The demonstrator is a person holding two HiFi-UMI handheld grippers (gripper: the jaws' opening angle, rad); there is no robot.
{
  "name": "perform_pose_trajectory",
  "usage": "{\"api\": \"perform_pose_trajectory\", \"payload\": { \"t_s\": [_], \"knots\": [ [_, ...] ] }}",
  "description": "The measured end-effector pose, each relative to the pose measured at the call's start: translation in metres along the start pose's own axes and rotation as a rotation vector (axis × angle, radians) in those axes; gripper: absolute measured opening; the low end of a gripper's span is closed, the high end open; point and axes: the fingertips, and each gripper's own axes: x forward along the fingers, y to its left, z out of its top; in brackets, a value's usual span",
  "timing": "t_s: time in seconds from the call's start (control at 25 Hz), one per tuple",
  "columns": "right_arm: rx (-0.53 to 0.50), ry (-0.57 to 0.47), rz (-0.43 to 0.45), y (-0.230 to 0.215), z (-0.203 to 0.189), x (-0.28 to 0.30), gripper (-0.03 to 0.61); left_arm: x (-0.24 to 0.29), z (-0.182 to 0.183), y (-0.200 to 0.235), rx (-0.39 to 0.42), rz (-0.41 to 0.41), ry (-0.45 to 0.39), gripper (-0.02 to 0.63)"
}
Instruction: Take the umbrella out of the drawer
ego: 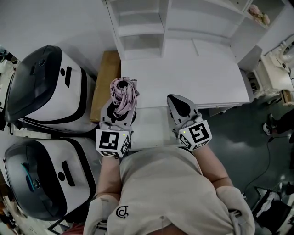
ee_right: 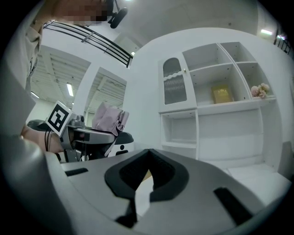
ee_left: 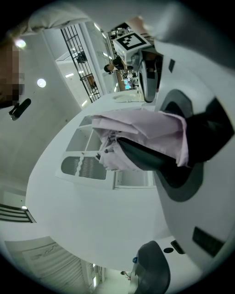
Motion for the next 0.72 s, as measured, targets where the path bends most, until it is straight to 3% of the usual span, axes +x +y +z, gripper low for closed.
{"api": "perform_pose_trajectory", "payload": {
  "t_s": [0.32,0.72],
  "knots": [
    [-0.008,-0.01,-0.004,-0.001,0.001,-0.005,0.003,-0.002,0.005,-0.006,-0.022,-0.021,-0.039,0.225],
    [0.012,0.001,-0.025,-0.002,-0.004,-0.011,0.003,0.002,-0.002,-0.023,-0.039,-0.065,-0.018,0.225]
  ]
}}
